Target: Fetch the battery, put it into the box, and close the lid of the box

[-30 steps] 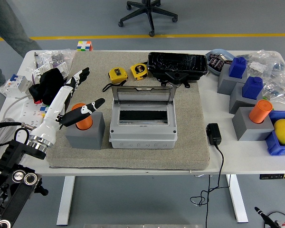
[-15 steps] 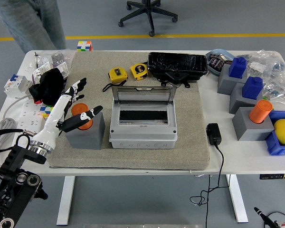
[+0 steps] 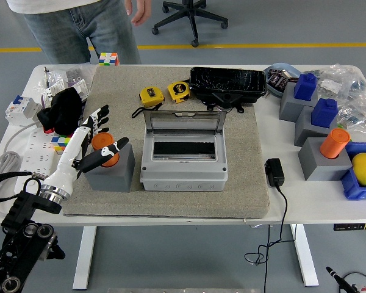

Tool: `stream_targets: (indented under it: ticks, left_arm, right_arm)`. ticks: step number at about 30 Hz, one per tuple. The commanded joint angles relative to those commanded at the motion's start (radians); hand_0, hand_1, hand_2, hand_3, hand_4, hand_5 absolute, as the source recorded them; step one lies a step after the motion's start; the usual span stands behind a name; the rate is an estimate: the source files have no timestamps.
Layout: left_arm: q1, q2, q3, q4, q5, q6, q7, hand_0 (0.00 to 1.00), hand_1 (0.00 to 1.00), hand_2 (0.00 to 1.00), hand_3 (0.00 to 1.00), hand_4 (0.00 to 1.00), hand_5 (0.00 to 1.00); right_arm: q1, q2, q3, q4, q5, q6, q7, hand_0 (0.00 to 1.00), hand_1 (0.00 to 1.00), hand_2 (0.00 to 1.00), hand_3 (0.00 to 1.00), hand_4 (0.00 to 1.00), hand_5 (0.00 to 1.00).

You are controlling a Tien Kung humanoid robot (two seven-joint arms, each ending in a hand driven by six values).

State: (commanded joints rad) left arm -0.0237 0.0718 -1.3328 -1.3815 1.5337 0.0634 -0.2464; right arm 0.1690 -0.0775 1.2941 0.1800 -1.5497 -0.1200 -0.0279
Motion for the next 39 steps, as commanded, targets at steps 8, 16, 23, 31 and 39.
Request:
stream_targets:
  ticks: [8,16,23,31,39]
  left_arm:
    - [-0.003,-0.002,0.007,0.002,-0.024,0.000,-0.011,0.708,0.822,0.792,0.854,0.998,0.553]
    - [-0.008,-0.008,0.022,0.026,-0.082,0.001,-0.027,0.706,0.820,0.787,0.846,0.998,0.550]
    - [-0.011,-0.014,0.031,0.039,-0.087,0.005,-0.030,0.703,0.819,0.785,0.844,0.998,0.526]
    - [-0.014,-0.019,0.035,0.071,-0.085,0.028,-0.038,0.693,0.811,0.775,0.838,0.998,0.443]
    - [-0.018,-0.018,0.034,0.089,-0.057,0.054,-0.033,0.696,0.806,0.761,0.822,0.998,0.402]
  right_arm:
    - [0.001,0.000,-0.001,0.000,0.002,-0.001,0.001,0.850,0.819,0.793,0.847,0.998,0.998]
    - [0.001,0.001,0.001,0.000,0.000,-0.001,0.001,0.850,0.819,0.794,0.847,0.998,0.998]
    - [0.001,0.000,0.005,0.000,-0.003,-0.002,0.001,0.850,0.819,0.794,0.847,0.998,0.998]
    - [0.001,0.000,0.002,0.000,0.000,-0.001,0.002,0.851,0.820,0.794,0.846,0.998,0.998]
    - [0.001,0.000,0.004,0.000,-0.002,-0.001,0.001,0.851,0.821,0.794,0.847,0.998,0.998]
